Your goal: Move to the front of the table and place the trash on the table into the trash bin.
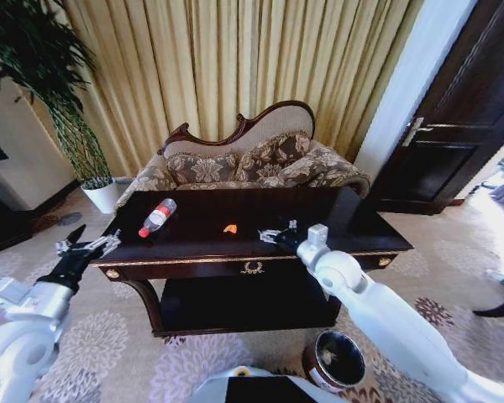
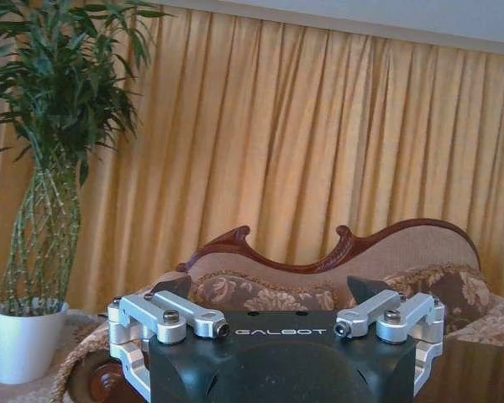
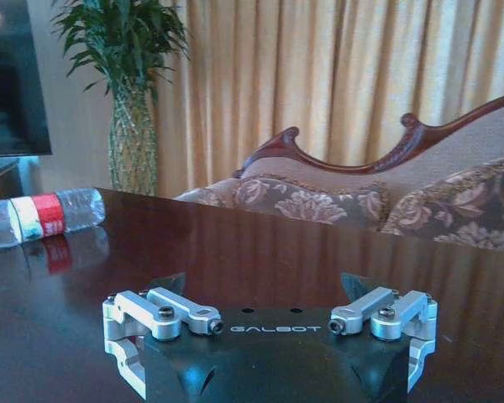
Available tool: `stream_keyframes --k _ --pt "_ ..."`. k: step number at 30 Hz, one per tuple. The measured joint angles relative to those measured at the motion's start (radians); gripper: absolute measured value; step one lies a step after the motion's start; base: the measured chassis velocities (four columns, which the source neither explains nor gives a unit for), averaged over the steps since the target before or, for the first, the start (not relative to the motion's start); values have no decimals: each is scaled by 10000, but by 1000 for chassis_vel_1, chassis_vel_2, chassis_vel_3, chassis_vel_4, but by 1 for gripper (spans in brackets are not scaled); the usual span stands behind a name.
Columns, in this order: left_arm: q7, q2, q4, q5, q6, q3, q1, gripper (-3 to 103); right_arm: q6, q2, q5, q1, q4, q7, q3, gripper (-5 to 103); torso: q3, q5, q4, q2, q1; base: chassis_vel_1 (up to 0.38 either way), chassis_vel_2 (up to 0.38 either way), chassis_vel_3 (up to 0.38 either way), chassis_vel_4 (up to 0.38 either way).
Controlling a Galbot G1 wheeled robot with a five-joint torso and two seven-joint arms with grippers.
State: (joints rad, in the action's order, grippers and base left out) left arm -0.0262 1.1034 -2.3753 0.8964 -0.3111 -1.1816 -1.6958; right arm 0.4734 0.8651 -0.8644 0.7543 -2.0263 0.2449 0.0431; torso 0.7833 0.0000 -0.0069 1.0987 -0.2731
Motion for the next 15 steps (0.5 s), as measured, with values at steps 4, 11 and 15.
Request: stream_keyframes --k 4,11,15 --pt "-1 115 -1 -29 -4 -43 -31 100 674 176 -794 -845 153 865 775 100 0 -1 0 1 0 0 0 0 0" --pt "-10 171 -37 -26 -6 -105 -44 100 1634 757 -1831 -1739 328 2509 1694 100 0 -1 -1 0 0 0 0 0 0" --pt "-7 179 -41 15 -5 -217 -111 100 1880 1154 -2035 -1925 434 2965 1957 100 0 -1 1 0 1 0 0 0 0"
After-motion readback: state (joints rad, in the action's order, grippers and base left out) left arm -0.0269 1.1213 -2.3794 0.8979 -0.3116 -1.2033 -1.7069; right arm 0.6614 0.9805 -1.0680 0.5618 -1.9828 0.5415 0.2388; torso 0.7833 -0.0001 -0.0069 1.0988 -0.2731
